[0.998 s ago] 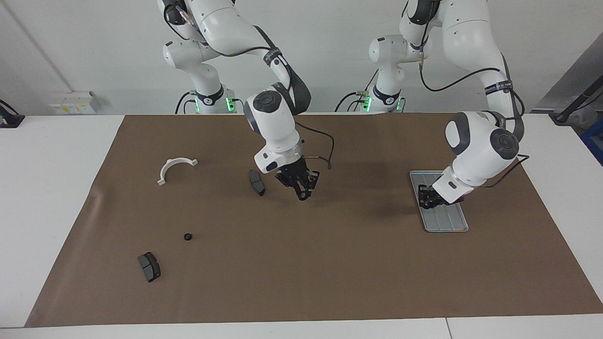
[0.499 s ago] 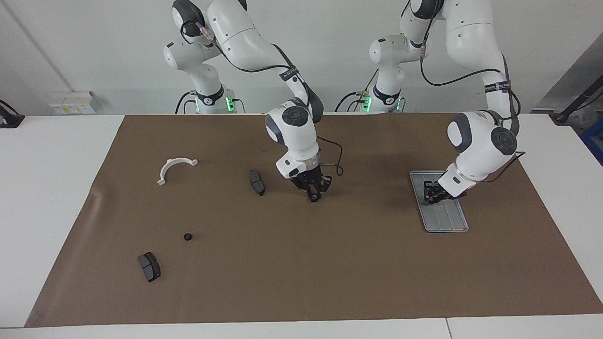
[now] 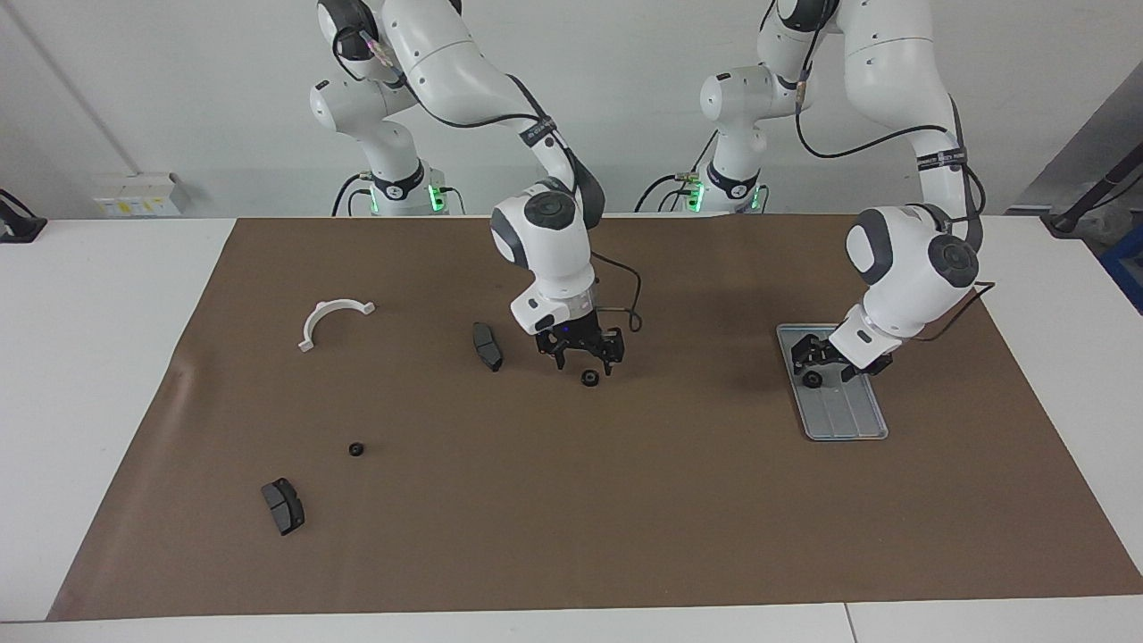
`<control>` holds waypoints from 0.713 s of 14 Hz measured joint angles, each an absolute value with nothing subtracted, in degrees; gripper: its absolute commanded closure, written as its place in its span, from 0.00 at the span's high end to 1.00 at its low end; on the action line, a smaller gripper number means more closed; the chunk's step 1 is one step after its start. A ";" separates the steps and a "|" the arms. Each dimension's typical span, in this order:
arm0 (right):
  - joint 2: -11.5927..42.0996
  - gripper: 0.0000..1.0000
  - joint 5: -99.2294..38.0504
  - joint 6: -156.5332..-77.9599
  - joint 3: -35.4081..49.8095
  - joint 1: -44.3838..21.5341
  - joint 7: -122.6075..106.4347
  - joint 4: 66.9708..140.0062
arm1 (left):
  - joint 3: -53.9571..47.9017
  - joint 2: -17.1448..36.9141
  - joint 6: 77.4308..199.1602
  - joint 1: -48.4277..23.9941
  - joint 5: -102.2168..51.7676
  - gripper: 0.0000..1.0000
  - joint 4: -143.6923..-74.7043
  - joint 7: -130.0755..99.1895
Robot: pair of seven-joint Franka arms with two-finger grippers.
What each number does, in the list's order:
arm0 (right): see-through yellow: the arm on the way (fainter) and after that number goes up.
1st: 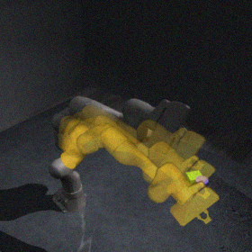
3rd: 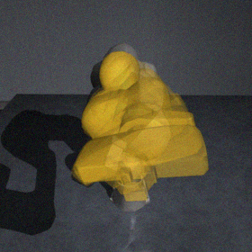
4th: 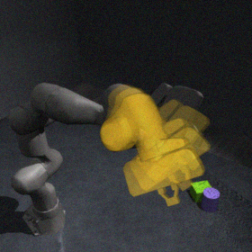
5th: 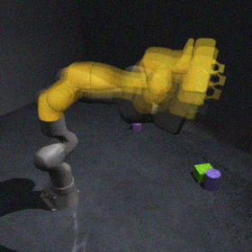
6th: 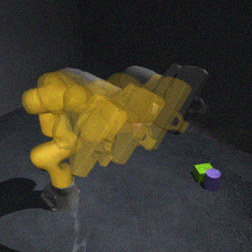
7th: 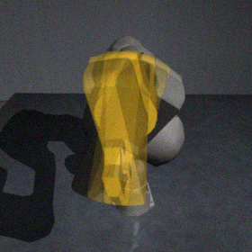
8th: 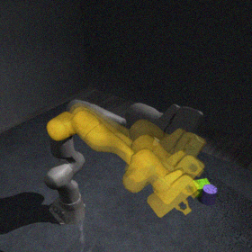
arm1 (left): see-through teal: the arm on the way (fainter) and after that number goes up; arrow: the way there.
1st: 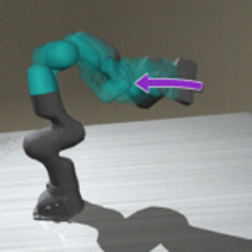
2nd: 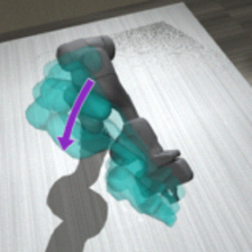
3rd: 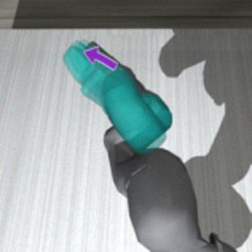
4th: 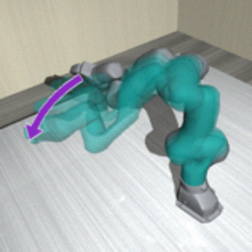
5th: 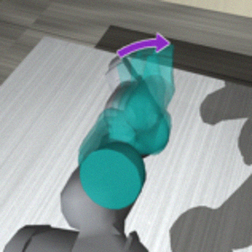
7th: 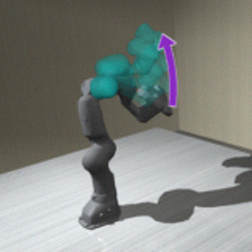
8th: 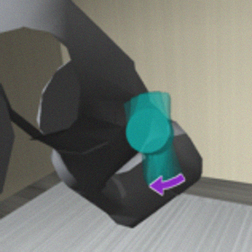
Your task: Pick bearing gear from pile to tray
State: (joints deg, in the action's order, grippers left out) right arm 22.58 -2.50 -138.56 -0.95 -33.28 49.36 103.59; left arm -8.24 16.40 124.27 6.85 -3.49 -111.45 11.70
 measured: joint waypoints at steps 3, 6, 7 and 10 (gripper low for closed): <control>16.42 1.00 -0.61 -130.45 -1.10 -26.04 40.08 103.56 | -8.78 16.27 124.31 1.41 -3.50 0.94 -109.95 -0.35; 14.47 1.00 0.53 -127.35 -1.24 -19.14 26.54 103.58 | -9.01 16.26 125.13 -5.96 -3.50 0.88 -109.51 -12.71; 14.55 1.00 1.03 -127.35 -1.24 -16.78 21.55 103.63 | -9.04 16.27 125.19 -8.17 -3.50 0.88 -109.19 -16.04; 15.65 1.00 0.87 -127.35 -1.23 -9.39 2.54 103.95 | -9.05 16.55 124.42 -14.90 -3.46 0.88 -107.27 -24.71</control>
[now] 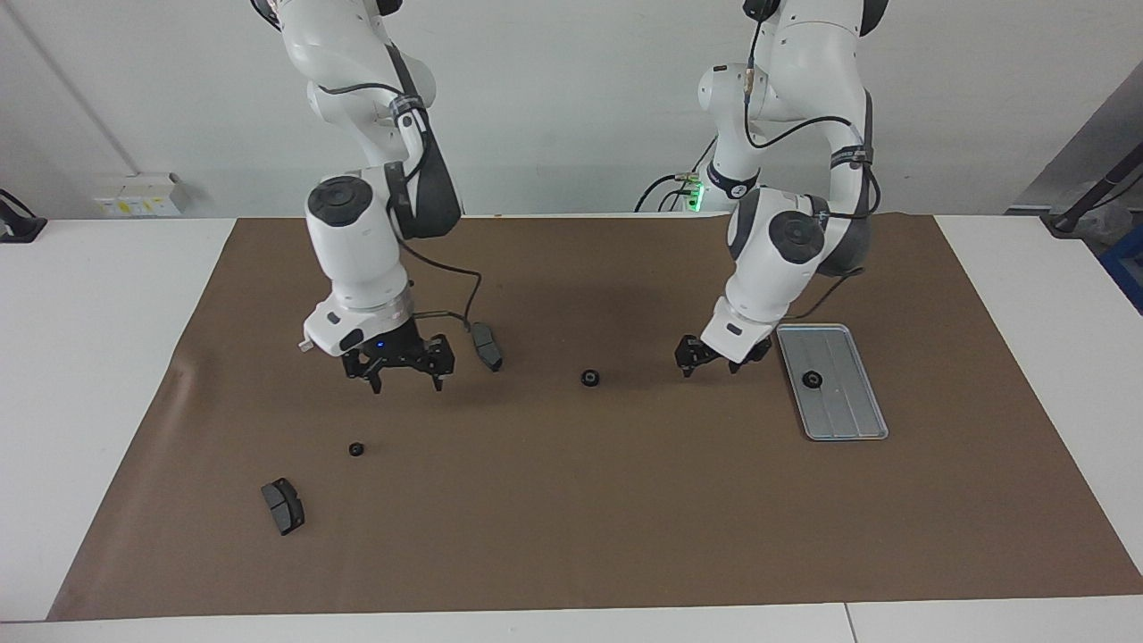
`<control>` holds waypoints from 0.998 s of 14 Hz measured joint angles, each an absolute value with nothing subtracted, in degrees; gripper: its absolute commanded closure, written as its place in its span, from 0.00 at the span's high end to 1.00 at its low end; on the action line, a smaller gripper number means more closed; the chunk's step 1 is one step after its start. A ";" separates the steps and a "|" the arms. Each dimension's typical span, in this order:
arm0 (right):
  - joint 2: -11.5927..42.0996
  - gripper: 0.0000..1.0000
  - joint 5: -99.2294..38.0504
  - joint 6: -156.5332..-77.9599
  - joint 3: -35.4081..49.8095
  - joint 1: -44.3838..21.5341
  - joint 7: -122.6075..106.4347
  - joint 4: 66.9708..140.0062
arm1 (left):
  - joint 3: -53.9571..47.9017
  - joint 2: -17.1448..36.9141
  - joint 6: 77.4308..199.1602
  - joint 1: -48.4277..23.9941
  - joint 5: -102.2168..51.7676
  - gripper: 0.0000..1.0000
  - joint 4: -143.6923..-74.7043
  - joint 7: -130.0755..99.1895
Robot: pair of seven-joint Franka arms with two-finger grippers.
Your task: Pick bearing gear from pile to tray
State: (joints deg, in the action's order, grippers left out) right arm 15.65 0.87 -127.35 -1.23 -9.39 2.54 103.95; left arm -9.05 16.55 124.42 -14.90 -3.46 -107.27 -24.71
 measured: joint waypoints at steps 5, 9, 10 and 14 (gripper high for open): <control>20.42 1.00 0.39 -129.52 -1.15 -5.60 -9.91 103.90 | -8.94 22.78 121.26 -23.94 -2.73 0.86 -97.52 -38.65; 26.30 1.00 0.39 -130.53 -1.15 -3.88 -14.08 100.21 | -8.88 27.45 121.12 -27.58 -2.22 0.81 -93.02 -43.48; 27.64 1.00 0.40 -130.70 -1.15 -3.78 -14.12 99.25 | -8.86 27.92 121.11 -28.17 -1.76 0.80 -92.78 -43.79; 30.23 1.00 0.41 -131.79 -1.15 -3.43 -14.14 97.60 | -8.75 29.68 120.82 -29.24 0.39 0.76 -92.63 -45.29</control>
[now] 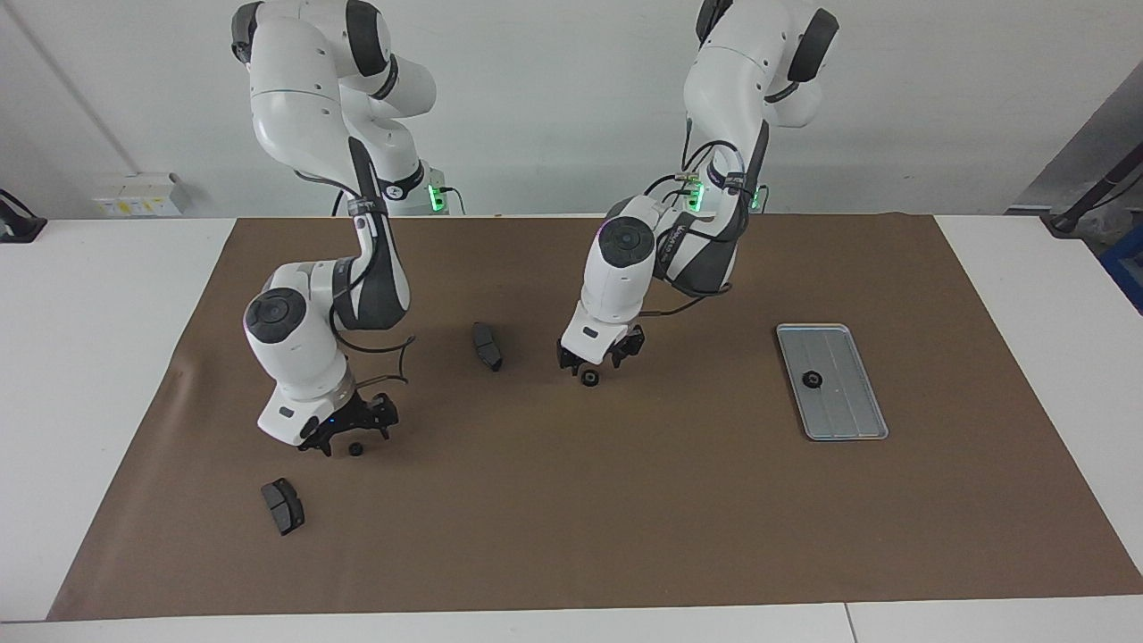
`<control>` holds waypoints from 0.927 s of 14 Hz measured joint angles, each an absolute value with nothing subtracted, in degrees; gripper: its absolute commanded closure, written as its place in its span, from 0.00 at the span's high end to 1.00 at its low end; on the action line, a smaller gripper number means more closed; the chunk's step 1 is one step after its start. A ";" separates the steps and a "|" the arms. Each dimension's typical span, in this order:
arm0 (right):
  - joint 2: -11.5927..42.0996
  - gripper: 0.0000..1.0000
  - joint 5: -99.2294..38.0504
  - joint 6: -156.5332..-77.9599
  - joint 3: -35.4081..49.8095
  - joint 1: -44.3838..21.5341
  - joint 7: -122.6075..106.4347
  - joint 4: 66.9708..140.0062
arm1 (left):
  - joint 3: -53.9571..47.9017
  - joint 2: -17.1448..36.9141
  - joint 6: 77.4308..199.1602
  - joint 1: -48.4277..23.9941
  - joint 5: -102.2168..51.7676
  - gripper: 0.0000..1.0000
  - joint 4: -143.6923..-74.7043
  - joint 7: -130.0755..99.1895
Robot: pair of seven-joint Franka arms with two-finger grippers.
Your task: Pick bearing gear from pile to tray
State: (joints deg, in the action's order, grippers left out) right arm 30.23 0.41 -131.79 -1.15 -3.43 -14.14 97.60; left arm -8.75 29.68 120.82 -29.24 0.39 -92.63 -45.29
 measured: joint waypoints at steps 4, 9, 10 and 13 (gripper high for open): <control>30.57 1.00 0.42 -131.77 -1.15 -3.36 -15.85 97.65 | -8.33 33.00 121.32 -29.77 2.29 0.73 -90.78 -47.64; 30.82 0.73 0.42 -131.77 -1.15 -3.37 -15.98 97.92 | -8.32 33.19 123.01 -29.88 2.41 0.63 -90.27 -48.67; 30.82 0.69 0.42 -131.77 -1.15 -3.36 -15.98 97.92 | -8.32 33.22 123.01 -29.93 2.55 0.62 -90.29 -48.68; 30.71 0.63 0.42 -131.73 -1.03 -3.38 -15.98 97.90 | -8.30 33.49 123.01 -30.19 2.71 0.58 -90.56 -48.77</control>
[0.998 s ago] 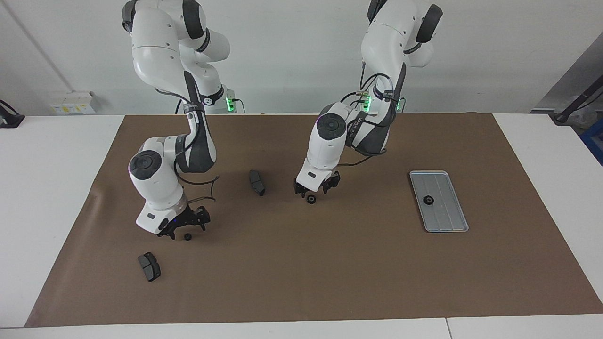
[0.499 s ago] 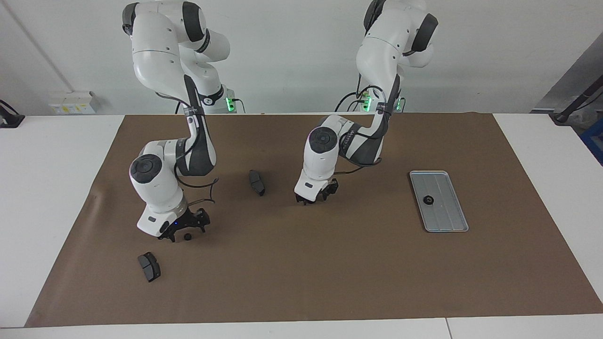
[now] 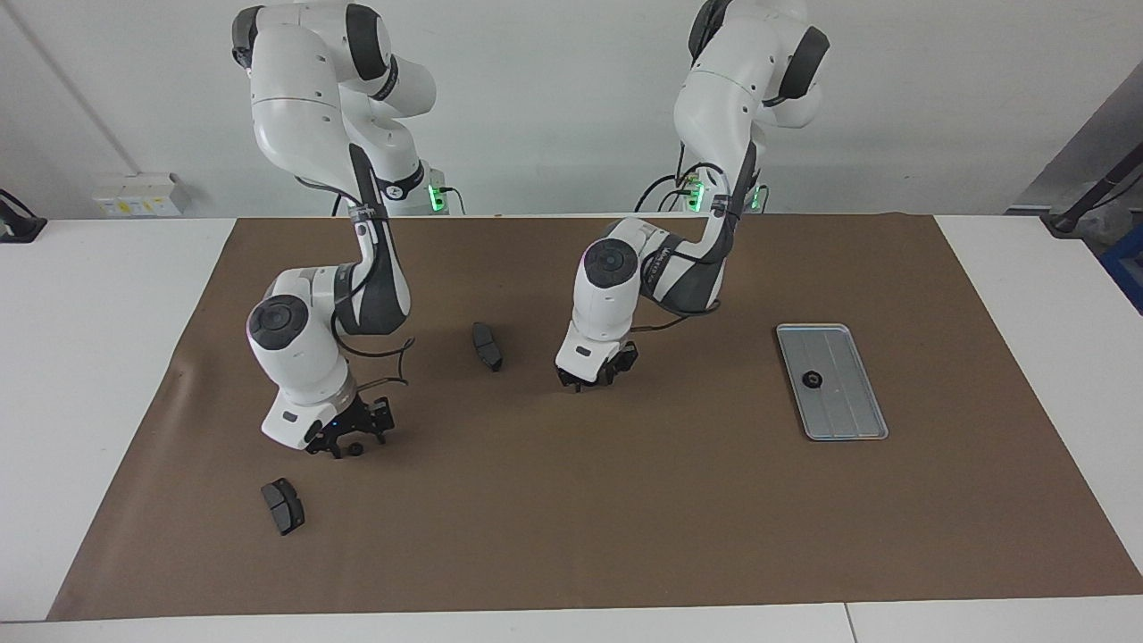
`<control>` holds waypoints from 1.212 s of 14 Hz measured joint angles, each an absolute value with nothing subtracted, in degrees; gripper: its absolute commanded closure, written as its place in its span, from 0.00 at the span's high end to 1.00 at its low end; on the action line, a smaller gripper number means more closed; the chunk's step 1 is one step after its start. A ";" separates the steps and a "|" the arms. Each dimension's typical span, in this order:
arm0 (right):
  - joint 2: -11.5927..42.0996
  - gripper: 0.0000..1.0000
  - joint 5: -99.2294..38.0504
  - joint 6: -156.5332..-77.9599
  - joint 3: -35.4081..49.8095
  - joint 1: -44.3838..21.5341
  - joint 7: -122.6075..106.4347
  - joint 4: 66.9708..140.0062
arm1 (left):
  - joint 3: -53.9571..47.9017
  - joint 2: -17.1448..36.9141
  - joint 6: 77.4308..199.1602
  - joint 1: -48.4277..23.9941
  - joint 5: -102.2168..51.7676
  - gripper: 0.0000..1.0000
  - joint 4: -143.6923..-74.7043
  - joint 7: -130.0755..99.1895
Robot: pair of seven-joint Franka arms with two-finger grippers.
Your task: Pick bearing gear from pile to tray
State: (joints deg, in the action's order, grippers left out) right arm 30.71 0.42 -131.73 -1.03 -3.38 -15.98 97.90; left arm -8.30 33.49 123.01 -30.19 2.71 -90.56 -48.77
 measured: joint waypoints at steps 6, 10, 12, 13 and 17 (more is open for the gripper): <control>30.50 0.48 0.39 -131.55 -0.97 -3.15 -15.99 97.87 | -8.22 33.67 123.03 -30.95 2.82 0.34 -90.63 -48.88; 30.41 0.41 0.37 -131.54 -0.82 -3.01 -16.00 97.85 | -8.16 33.66 123.03 -31.04 2.91 0.16 -90.57 -48.90; 30.38 0.40 0.37 -131.54 -0.74 -2.97 -16.01 97.84 | -8.15 33.66 123.01 -31.05 2.91 0.05 -90.56 -48.90; 30.38 0.40 0.37 -131.54 -0.73 -2.96 -16.01 97.84 | -8.13 33.66 122.94 -31.04 2.91 0.01 -90.53 -48.90; 30.35 0.28 0.37 -131.56 -0.69 -2.92 -16.01 97.81 | -7.41 33.12 120.90 -29.19 2.91 0.00 -89.03 -48.38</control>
